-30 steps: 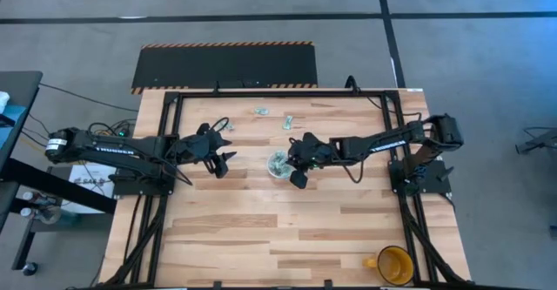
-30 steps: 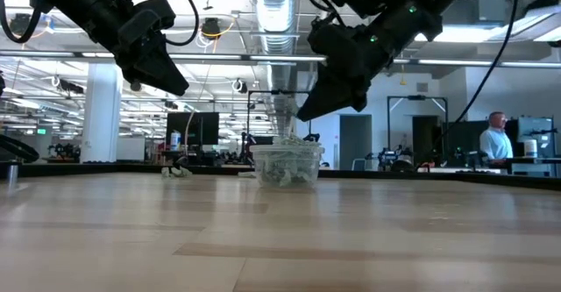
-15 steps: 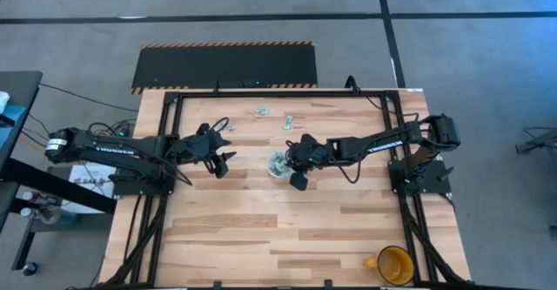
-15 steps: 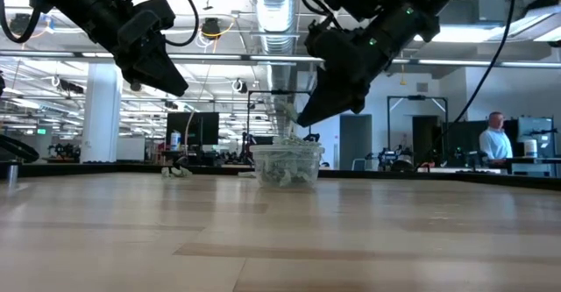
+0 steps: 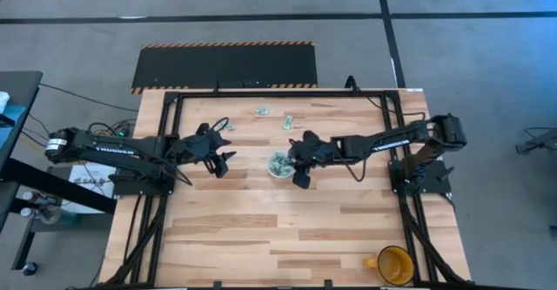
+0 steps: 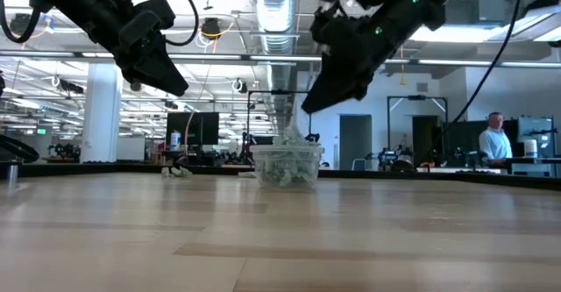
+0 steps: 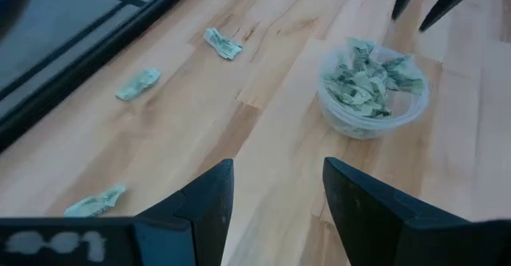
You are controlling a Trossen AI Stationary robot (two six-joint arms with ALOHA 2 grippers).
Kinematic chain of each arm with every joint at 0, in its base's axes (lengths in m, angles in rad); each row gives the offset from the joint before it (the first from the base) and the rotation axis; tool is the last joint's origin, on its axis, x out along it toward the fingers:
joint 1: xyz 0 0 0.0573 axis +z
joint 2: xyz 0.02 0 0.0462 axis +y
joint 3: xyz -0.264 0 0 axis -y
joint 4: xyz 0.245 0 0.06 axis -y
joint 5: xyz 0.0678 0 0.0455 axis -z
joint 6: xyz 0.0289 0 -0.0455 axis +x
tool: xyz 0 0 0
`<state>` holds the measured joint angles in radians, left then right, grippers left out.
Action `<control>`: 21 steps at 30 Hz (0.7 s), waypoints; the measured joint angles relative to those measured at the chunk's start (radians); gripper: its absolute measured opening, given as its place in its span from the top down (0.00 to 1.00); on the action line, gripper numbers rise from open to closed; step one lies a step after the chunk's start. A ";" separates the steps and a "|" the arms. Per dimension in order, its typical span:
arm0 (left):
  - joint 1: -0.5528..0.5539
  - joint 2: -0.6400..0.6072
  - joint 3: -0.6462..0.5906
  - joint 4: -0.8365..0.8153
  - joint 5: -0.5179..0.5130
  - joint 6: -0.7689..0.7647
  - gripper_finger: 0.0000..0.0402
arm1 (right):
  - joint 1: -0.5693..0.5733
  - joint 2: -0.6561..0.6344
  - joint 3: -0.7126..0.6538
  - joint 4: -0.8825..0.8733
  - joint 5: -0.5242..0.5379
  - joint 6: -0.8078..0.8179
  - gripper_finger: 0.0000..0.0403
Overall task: Pick and place Stevia / Truvia into bins
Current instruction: Put the green stevia packet into the transparent container
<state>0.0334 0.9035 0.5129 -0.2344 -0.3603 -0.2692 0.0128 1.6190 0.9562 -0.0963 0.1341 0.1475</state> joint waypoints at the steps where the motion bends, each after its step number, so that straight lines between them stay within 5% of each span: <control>1: 0.000 0.000 0.000 0.000 -0.014 0.000 0.54 | 0.000 -0.015 0.000 -0.003 0.023 -0.017 0.75; 8: 0.099 0.000 0.000 -0.008 -0.146 -0.039 0.54 | -0.023 -0.111 0.000 -0.057 0.187 -0.114 0.75; 21: 0.622 0.036 0.057 -0.175 0.160 -0.241 0.54 | -0.157 -0.126 0.000 -0.211 0.238 0.026 0.75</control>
<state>0.6553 0.9393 0.5697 -0.4096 -0.2003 -0.5105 -0.1442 1.4929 0.9562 -0.3071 0.3725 0.1738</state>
